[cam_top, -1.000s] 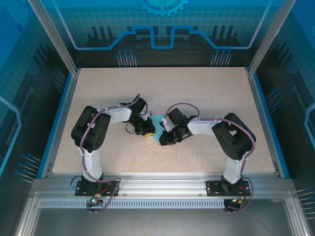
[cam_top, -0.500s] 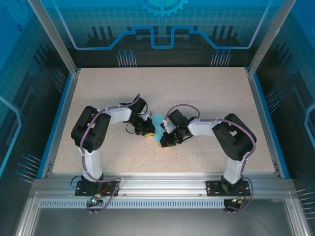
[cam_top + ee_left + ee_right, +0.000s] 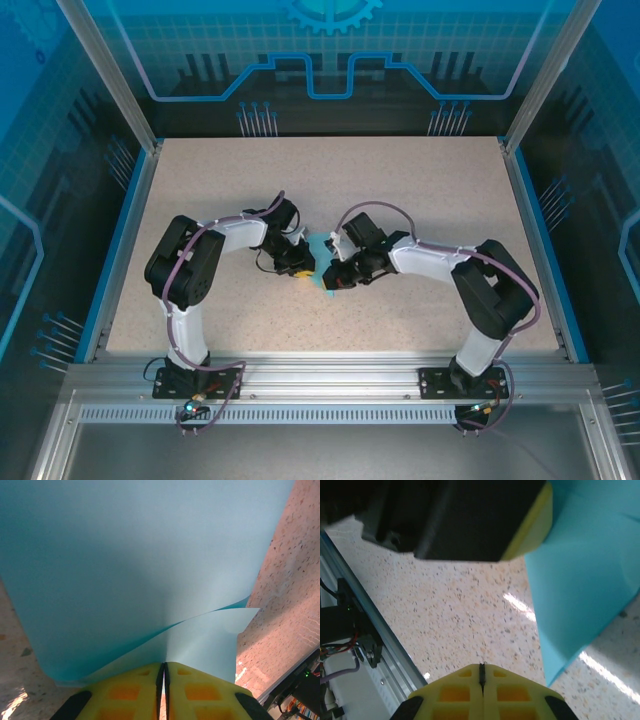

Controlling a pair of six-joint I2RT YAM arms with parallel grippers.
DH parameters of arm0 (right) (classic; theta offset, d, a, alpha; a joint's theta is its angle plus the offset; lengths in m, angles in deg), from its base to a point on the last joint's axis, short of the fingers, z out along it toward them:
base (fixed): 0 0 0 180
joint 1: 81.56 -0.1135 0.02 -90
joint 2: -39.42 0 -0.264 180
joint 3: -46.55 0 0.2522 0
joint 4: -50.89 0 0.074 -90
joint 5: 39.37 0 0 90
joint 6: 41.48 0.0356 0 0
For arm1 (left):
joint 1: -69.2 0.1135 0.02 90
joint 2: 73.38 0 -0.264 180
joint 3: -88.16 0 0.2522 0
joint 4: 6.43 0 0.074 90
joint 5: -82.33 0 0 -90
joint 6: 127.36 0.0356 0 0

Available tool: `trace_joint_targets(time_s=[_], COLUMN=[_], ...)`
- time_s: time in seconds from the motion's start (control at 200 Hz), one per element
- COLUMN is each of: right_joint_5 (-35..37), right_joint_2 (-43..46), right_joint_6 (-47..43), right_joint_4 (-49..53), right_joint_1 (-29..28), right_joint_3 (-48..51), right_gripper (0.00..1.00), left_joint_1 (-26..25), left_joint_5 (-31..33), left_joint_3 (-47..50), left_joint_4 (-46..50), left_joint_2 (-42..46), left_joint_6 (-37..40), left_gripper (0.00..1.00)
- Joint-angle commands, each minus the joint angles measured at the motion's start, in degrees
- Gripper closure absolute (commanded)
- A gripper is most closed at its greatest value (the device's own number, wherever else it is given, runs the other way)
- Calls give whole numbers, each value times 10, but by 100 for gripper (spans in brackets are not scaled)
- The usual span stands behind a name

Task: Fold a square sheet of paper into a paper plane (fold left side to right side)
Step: Third fold the triangle at the center of the table.

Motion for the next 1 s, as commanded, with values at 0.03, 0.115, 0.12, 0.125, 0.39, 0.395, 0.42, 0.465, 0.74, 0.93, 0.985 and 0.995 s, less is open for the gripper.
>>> trace_joint_targets(time_s=[0.03,0.115,0.12,0.125,0.39,0.395,0.42,0.465,0.74,0.93,0.985,0.995], right_joint_5=[14,21,22,22,50,51,53,60,75,81,82,82], right_joint_2=[-40,-56,-57,-58,-84,-84,-87,-90,-105,-105,-106,-106], right_joint_6=[25,32,32,32,46,46,46,47,47,40,39,39], right_joint_4=[0,1,1,1,25,26,29,37,55,61,62,63], right_joint_1=[-5,-4,-4,-4,-2,-2,-2,-2,-2,-2,-4,-4], right_joint_3=[-23,-28,-28,-28,-22,-22,-21,-20,-6,-5,-5,-5], right_gripper=[95,95,95,95,95,95,95,95,99,100,100,100], left_joint_1=[-3,-3,-3,-3,-3,-3,-3,-3,-4,-12,-21,-23], left_joint_5=[29,28,28,28,26,26,26,26,25,-9,-20,-21], left_joint_3=[10,10,9,9,8,8,8,9,38,62,65,65], left_joint_4=[23,23,23,23,22,22,21,19,-21,-46,-53,-53], left_joint_2=[-7,-7,-7,-7,-6,-6,-5,-1,66,104,104,104], left_joint_6=[6,6,6,6,6,6,6,5,10,31,33,33], left_gripper=[86,86,86,86,86,86,86,86,79,80,82,82])
